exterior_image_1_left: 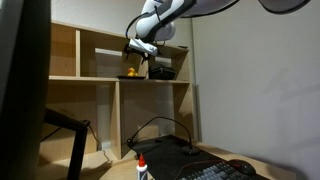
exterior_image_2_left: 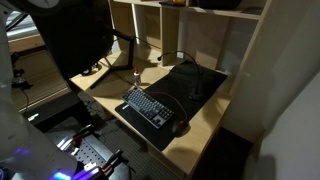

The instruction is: Move the rubber duck to the top of the shelf

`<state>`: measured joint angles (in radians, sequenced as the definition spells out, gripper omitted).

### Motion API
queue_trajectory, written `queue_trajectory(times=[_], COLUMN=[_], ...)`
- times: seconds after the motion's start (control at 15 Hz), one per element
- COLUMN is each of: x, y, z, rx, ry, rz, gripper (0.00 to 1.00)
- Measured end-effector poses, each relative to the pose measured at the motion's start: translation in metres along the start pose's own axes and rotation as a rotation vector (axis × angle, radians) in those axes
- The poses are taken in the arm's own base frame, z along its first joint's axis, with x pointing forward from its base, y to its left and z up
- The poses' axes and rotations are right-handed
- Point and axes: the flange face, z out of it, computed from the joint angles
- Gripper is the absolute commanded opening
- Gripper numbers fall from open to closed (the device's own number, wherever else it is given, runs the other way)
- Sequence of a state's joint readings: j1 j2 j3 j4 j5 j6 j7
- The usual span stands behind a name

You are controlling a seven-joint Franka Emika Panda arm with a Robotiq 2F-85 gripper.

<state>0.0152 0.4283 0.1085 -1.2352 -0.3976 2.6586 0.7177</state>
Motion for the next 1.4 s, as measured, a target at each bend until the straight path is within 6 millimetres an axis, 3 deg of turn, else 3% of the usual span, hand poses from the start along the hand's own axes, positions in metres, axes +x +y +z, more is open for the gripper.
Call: queue_trajectory(times=[0.27,0.6,0.87,1.4], x=[-0.002,0.005,0.006,-0.01], y=[0.004,0.017,0.016,0.02], z=[0.006,0.028,0.044,0.08], rx=[-0.009,-0.041,-0.036,-0.064], ry=[-0.003,0.029,0.036,-0.01], rz=[0.013,0.019,0.02,0.024], gripper=[1.0,1.0,1.0,0.97])
